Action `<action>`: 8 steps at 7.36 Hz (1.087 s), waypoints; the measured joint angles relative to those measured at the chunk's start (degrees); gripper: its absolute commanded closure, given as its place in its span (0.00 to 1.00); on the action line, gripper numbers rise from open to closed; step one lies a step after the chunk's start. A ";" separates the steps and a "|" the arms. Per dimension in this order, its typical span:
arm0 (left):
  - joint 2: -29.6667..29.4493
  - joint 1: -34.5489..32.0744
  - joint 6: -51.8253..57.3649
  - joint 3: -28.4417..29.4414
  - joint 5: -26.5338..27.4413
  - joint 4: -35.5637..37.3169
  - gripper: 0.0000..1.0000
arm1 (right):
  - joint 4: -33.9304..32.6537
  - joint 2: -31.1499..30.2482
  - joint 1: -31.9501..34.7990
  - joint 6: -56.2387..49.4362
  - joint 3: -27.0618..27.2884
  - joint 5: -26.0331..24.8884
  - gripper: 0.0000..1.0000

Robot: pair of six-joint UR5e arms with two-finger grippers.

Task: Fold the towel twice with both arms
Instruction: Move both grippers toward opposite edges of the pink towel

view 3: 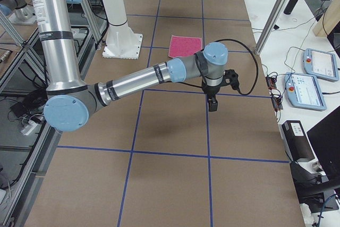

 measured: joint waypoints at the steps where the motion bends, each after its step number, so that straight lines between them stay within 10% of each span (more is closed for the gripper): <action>1: -2.06 3.41 -5.51 -0.46 -0.03 -1.09 0.00 | 0.12 2.11 -2.04 4.10 0.08 0.18 0.00; 8: -11.12 30.82 -55.41 2.76 8.28 -22.29 0.00 | 28.99 7.35 -24.40 47.78 -2.79 -6.15 0.01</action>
